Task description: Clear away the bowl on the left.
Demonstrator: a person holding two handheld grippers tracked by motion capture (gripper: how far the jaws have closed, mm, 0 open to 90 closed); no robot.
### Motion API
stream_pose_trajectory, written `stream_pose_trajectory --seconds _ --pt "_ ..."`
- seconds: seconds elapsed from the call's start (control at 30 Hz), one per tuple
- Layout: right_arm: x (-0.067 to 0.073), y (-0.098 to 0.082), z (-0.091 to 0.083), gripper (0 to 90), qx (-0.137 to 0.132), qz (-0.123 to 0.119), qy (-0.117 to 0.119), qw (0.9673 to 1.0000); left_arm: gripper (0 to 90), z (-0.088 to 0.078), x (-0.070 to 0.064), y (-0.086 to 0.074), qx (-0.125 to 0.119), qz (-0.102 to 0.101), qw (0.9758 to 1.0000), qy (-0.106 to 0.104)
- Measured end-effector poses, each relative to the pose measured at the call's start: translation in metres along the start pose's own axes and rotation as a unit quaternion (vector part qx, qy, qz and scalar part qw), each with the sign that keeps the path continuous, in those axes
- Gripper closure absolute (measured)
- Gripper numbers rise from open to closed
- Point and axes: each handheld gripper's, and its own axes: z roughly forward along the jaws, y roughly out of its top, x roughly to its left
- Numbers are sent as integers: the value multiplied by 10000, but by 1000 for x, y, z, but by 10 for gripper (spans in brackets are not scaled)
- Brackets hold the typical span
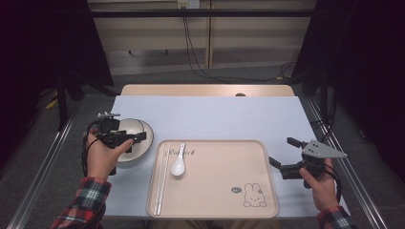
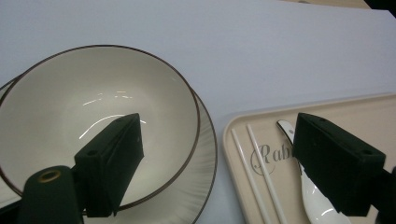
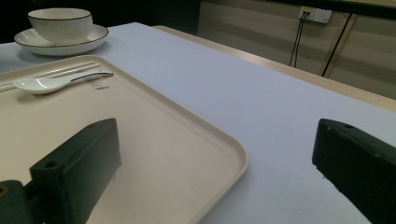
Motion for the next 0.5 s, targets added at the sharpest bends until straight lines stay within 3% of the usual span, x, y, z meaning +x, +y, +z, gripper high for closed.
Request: stream_pose_trajectory --seconds 0.07,0.13,0.17,0.37,0.5 --pt "0 0 -1 4 21 -9 -10 10000 163 -2 2 1 27 51 10000 35" --pt "1 0 -3 4 22 -34 -30 10000 162 -2 2 1 -36 -65 10000 35" --pt "1 0 -3 4 4 -37 -22 10000 161 -2 4 2 -11 7 10000 75" --pt "1 1 -4 4 9 -19 -47 10000 161 -3 11 0 32 11 9999 150" --pt "1 1 -3 4 -3 -35 -27 10000 161 -4 16 -3 -14 -90 9997 228"
